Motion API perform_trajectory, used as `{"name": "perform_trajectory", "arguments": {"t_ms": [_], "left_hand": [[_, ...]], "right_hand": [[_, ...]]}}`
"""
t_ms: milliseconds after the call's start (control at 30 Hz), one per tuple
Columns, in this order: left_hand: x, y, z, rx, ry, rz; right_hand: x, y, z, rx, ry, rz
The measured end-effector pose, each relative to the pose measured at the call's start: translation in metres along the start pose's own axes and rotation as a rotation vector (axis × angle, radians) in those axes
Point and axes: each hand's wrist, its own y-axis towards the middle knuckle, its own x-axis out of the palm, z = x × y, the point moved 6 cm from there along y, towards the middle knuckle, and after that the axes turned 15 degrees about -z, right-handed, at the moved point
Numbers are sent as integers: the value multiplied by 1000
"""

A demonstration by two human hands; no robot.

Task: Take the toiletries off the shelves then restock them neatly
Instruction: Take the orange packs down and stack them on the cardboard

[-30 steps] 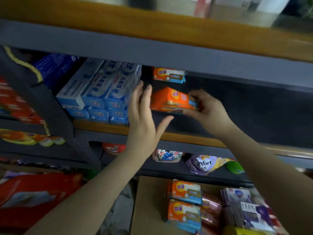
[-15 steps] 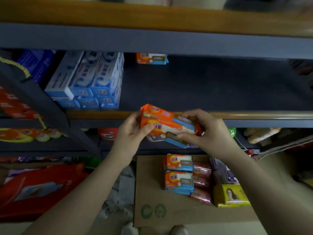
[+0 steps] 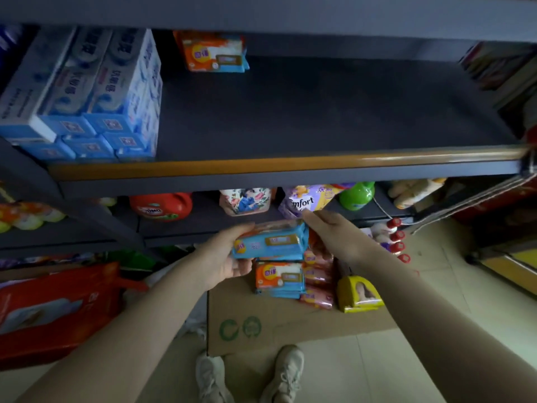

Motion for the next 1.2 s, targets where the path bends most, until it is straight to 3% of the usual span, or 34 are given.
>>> {"name": "perform_trajectory", "arguments": {"t_ms": [100,233,333,433,767,967,1033,1200], "left_hand": [[-5,4,-17,-129,149,75],[-8,13,-23,45,312,138],[-3,16,-29,137,523,185],[-2,26,-49,76,643,156],[-45,43,-77,11,758,264],[-52,41,-65,167,760,285],[-49,30,-43,288,804,331],[-27,-16,39,677,1081,437]], "right_hand": [[7,4,26,97,-22,-128],[28,18,62,79,-486,-271],[41,33,86,71,-839,-235],[44,48,111,104,-1011,-156],[42,76,155,141,-1043,-26],[46,74,155,179,-1091,-1],[43,68,135,92,-1029,46],[32,47,42,-385,-842,200]]}}
